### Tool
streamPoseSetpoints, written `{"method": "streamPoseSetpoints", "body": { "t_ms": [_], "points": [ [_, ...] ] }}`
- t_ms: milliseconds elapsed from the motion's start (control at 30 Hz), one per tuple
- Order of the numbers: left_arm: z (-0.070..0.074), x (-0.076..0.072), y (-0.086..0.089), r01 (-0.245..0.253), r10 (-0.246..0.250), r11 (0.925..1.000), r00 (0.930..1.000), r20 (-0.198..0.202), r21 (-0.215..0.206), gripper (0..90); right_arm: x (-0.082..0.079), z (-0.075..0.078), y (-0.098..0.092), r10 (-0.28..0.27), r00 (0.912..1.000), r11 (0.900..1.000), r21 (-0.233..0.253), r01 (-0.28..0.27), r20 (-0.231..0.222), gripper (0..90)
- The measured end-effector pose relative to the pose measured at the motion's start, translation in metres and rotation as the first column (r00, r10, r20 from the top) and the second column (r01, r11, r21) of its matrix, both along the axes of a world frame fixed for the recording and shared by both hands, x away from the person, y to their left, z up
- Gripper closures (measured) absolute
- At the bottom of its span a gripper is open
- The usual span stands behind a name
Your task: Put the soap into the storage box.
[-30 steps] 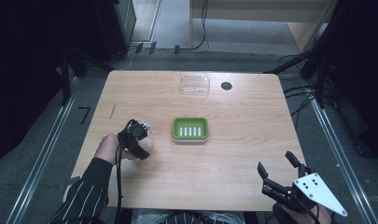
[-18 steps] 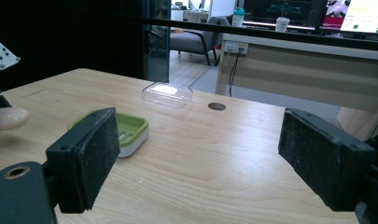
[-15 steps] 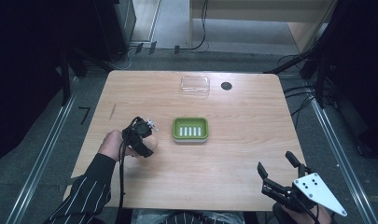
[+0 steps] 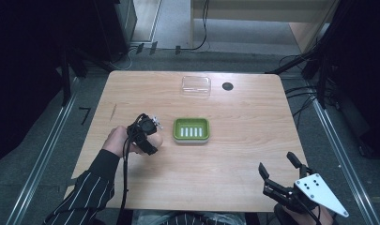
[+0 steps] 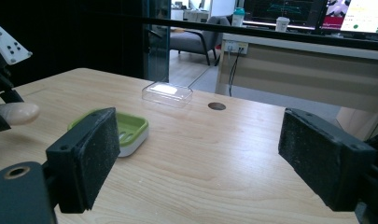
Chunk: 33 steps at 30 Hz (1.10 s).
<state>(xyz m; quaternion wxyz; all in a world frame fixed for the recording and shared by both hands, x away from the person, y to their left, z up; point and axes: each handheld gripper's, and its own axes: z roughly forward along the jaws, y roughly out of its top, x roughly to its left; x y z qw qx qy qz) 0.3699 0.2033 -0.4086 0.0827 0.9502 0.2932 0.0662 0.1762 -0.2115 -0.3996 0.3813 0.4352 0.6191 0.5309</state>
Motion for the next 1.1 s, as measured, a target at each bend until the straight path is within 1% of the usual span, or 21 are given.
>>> {"method": "streamPoseSetpoints", "body": {
  "t_ms": [33,100,133,333,367,533,667,700,733,800,1033,1100],
  "points": [
    [0.0,0.0,-0.001,-0.001,0.001,1.0,1.0,0.0,-0.002,33.5,0.0,0.0,0.0,0.0,1.0,1.0,0.0,0.0,0.0,13.2],
    [0.001,0.001,-0.003,0.013,-0.013,0.9999,0.9999,0.001,0.002,33.5,0.0,0.0,0.0,0.0,1.0,1.0,-0.001,0.0,0.001,13.2],
    [0.001,0.001,-0.004,0.01,-0.01,0.9999,0.9999,0.003,-0.002,33.5,0.0,0.0,0.0,0.0,1.0,1.0,-0.001,0.0,0.0,13.2],
    [0.005,0.006,-0.009,0.027,-0.027,0.9996,0.9996,0.013,-0.002,33.5,0.0,0.0,0.0,0.0,1.0,1.0,0.0,0.0,-0.001,13.2],
    [0.005,0.007,-0.01,0.033,-0.033,0.9994,0.9993,0.019,-0.003,33.5,0.0,0.0,0.0,0.0,1.0,1.0,-0.001,0.0,-0.001,13.2],
    [0.007,0.009,-0.015,0.051,-0.051,0.9987,0.9986,0.015,-0.005,33.5,0.0,0.0,0.0,0.0,1.0,1.0,-0.001,0.0,-0.001,13.2],
    [0.009,0.01,-0.017,0.053,-0.053,0.9986,0.9983,0.022,-0.005,33.5,0.0,0.0,0.0,0.0,1.0,1.0,0.0,0.0,-0.002,13.2],
    [0.01,0.011,-0.018,0.058,-0.058,0.9983,0.9981,0.018,-0.004,33.5,0.0,0.0,0.0,0.0,1.0,1.0,0.0,0.0,-0.002,13.2],
    [0.01,0.011,-0.019,0.07,-0.07,0.9975,0.9973,0.024,-0.005,33.5,0.0,0.0,0.0,0.0,1.0,1.0,0.0,0.0,-0.002,13.2],
    [0.012,0.011,-0.021,0.077,-0.077,0.997,0.9968,0.021,-0.003,33.5,0.0,0.0,0.0,0.0,1.0,1.0,0.0,0.0,-0.002,13.2],
    [0.018,0.015,-0.027,0.103,-0.102,0.9947,0.994,0.039,-0.008,33.5,0.0,0.0,0.0,0.0,1.0,1.0,0.0,0.0,-0.002,13.2],
    [0.018,0.015,-0.029,0.12,-0.12,0.9927,0.9918,0.042,0.001,33.5,0.0,0.0,0.0,0.0,1.0,1.0,-0.001,0.0,-0.002,13.2]
  ]
}}
